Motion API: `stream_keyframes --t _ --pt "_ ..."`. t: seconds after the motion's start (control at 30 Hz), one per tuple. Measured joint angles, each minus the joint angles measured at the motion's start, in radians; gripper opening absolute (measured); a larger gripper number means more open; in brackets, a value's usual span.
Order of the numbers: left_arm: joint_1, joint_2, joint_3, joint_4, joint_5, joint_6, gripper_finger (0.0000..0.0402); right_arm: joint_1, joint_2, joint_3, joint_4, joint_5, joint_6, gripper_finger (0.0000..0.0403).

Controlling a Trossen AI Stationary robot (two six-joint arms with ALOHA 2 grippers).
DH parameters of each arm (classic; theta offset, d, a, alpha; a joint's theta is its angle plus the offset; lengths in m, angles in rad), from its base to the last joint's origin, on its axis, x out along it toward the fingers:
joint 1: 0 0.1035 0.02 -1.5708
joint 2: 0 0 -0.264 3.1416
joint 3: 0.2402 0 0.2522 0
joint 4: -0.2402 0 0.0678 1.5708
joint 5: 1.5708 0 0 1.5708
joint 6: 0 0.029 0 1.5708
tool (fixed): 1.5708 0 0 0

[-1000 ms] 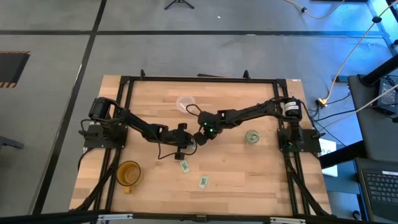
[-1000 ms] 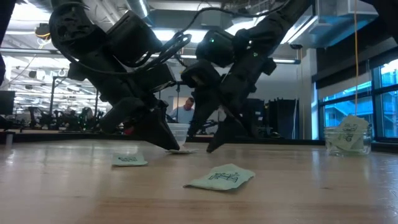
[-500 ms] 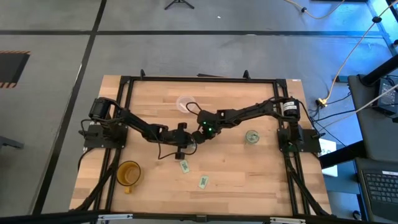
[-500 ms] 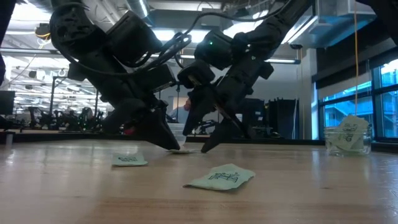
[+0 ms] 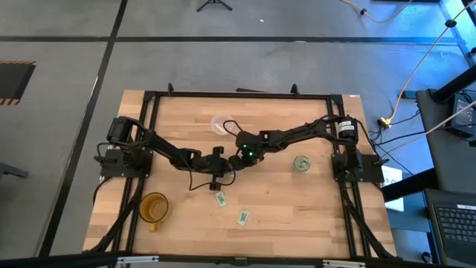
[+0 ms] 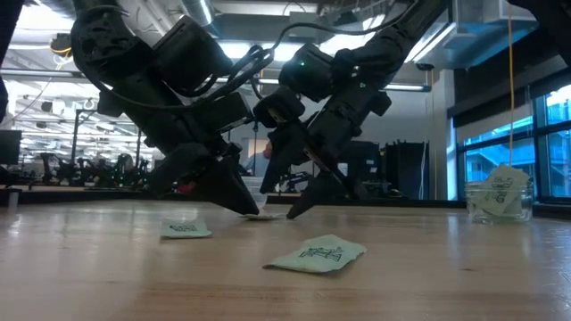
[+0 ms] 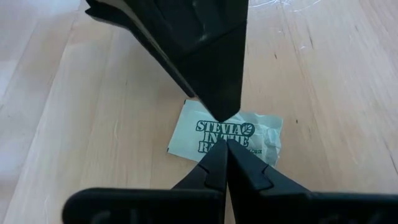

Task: Pick and place Stevia / Truvia into bins
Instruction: Put the stevia packet into the transparent container

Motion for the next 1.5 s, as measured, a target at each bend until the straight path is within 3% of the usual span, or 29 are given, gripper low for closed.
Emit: stream_keyframes --t 0.27,1.07,1.5 --pt "0.000 0.000 0.000 0.002 0.000 0.000 0.0001 -0.001 0.030 0.000 0.063 -0.026 -0.004 0.0230" --pt "0.000 -0.002 0.002 -0.004 0.005 0.001 0.0001 -0.003 0.036 -0.002 0.103 -0.018 -0.007 0.0113" --pt "0.000 -0.002 0.002 -0.005 0.008 0.005 0.0003 -0.003 0.037 -0.001 0.094 -0.015 -0.086 0.0049"
